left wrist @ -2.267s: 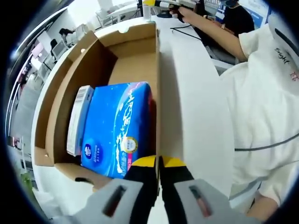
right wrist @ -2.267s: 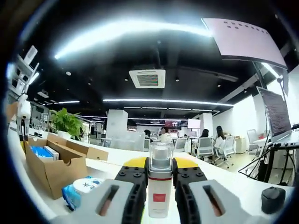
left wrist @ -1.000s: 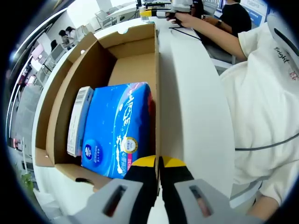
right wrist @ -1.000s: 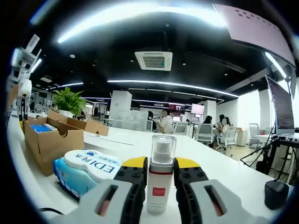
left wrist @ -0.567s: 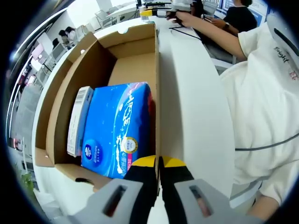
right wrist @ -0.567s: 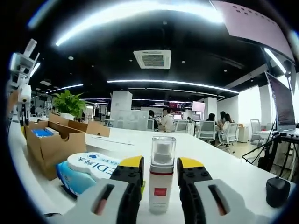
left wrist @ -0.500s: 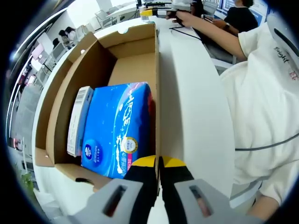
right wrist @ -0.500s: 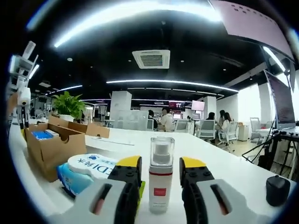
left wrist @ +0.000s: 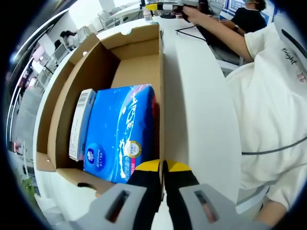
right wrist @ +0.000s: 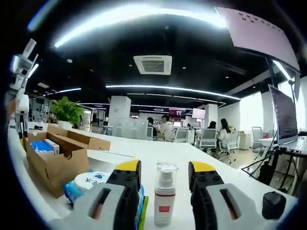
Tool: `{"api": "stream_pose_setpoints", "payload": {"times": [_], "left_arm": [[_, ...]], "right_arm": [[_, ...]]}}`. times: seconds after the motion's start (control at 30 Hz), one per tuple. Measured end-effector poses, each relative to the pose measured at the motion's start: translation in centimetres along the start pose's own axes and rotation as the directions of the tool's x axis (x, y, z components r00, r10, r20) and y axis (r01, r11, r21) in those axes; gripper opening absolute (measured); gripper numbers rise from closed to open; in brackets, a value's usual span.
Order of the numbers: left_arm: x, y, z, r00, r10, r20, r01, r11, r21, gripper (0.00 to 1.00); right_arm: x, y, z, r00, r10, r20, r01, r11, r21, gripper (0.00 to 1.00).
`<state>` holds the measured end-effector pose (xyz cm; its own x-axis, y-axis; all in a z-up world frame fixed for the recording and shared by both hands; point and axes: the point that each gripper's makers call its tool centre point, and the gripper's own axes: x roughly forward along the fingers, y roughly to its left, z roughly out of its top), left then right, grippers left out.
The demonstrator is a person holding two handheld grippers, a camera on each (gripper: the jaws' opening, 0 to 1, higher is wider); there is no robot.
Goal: Operate the shoe box by opening the lid, removing the specified soft item, and placing it in the target area until the item is outside and the box remains undamaged.
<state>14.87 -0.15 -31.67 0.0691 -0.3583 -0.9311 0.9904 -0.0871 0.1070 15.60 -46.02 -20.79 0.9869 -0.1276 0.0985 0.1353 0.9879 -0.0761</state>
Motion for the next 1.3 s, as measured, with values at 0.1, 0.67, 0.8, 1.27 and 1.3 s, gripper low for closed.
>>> {"api": "stream_pose_setpoints", "payload": {"times": [0.1,0.67,0.8,1.27,1.3], "left_arm": [[0.0,-0.1,0.0,1.000,0.006,-0.007,-0.006,1.000,0.012,0.01],[0.1,0.4,-0.1,1.000,0.007,0.007,-0.007,1.000,0.010,0.02],[0.0,0.4,-0.1,1.000,0.000,0.011,0.000,1.000,0.009,0.02],[0.0,0.7,-0.2,1.000,-0.005,0.004,0.005,1.000,0.003,0.02],[0.0,0.7,-0.2,1.000,-0.004,0.005,0.004,1.000,0.002,0.02]], "right_arm": [[-0.5,-0.8,1.2,1.000,-0.030,0.006,0.030,0.999,0.040,0.45],[-2.5,2.0,8.4,0.989,0.042,0.139,-0.040,0.999,-0.012,0.39],[-2.4,2.0,8.6,0.988,0.029,0.152,-0.024,0.999,-0.029,0.45],[-2.1,6.3,8.9,0.963,0.217,0.161,-0.216,0.976,-0.024,0.55],[-2.1,6.4,8.9,0.962,0.223,0.159,-0.224,0.975,-0.009,0.53]]}}
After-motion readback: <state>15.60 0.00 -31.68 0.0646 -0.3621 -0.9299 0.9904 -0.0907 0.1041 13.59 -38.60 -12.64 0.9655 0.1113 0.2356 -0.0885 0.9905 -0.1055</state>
